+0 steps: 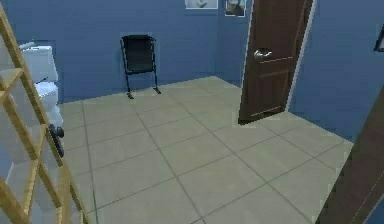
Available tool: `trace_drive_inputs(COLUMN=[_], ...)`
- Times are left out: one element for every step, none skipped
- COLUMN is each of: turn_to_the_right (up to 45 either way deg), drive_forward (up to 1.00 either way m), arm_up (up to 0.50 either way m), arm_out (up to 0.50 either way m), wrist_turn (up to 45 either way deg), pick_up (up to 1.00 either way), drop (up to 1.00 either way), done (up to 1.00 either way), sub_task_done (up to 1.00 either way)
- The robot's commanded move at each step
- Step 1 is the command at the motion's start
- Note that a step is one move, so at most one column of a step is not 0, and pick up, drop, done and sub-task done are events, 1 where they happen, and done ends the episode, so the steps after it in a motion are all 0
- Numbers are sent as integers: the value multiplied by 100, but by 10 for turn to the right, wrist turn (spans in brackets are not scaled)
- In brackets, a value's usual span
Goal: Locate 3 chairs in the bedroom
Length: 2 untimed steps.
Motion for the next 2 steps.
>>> trace_drive_inputs(turn_to_the_right=[0, 90], drive_forward=[85, 0], arm_up=[0, 0], arm_out=[0, 0], wrist_turn=[0, 0], pick_up=[0, 0], drop=[0, 0], done=[0, 0], sub_task_done=[0, 0])
